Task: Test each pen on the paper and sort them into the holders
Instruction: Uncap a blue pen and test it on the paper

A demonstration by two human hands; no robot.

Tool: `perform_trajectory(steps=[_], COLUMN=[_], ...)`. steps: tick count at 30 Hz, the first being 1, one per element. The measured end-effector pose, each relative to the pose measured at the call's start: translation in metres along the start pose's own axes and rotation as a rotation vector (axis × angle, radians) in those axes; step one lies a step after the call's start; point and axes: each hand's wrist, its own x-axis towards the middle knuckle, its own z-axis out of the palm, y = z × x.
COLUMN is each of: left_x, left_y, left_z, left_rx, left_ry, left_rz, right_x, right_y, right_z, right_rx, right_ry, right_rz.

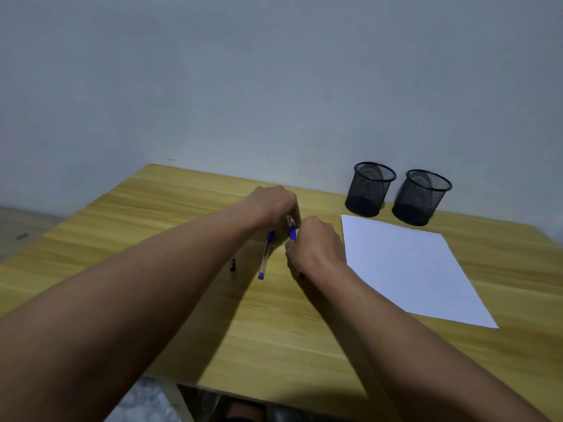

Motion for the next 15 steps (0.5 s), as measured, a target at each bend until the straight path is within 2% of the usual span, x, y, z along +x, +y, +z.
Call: perform_trajectory(steps=[4,8,15], left_x=[0.002,0.0,-0.011], left_y=[-0.001,-0.002,0.009], left_z=[-0.005,-0.018,-0.042], left_rx=[-0.005,-0.146,-0.45], left_ry=[0.044,0.072,0.181], left_rz=[0.029,0.068,0.072], right_x=[0.0,0.004,-0.006], right_y=[0.003,0.012,0.046], right_z=[-0.008,-0.025,-0.103], right_rx=[0.017,0.05,1.061], right_ry=[0.044,0.089,-0.122], right_rz=[0.047,0.105,0.249])
